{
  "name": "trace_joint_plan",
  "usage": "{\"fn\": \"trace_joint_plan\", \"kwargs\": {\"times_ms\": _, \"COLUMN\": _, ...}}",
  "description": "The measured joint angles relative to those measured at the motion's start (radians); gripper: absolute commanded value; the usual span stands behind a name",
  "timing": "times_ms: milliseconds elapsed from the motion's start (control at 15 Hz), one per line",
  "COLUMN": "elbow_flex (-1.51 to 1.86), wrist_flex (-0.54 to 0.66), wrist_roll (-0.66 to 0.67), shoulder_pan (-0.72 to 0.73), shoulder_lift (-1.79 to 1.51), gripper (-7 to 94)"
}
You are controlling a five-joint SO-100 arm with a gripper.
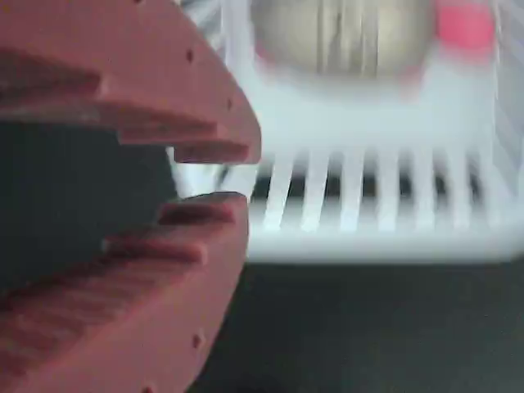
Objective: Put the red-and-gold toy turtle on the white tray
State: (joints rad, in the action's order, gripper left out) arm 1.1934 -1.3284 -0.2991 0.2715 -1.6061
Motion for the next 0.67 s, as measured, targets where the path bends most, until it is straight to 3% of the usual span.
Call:
{"fn": "trace_joint_plan", "kwargs": {"times_ms": 133, "elbow_flex": 0.227, "wrist_flex": 0.218, "wrist_roll": 0.057, "shoulder_pan": -0.061, "shoulder_lift": -0.281, "gripper": 0}}
{"fn": "trace_joint_plan", "kwargs": {"times_ms": 267, "elbow_flex": 0.457, "wrist_flex": 0.356, "wrist_roll": 0.130, "shoulder_pan": -0.077, "shoulder_lift": -0.569, "gripper": 0}}
{"fn": "trace_joint_plan", "kwargs": {"times_ms": 467, "elbow_flex": 0.867, "wrist_flex": 0.462, "wrist_roll": 0.179, "shoulder_pan": -0.100, "shoulder_lift": -0.963, "gripper": 0}}
{"fn": "trace_joint_plan", "kwargs": {"times_ms": 667, "elbow_flex": 1.312, "wrist_flex": 0.471, "wrist_roll": 0.221, "shoulder_pan": -0.112, "shoulder_lift": -1.276, "gripper": 0}}
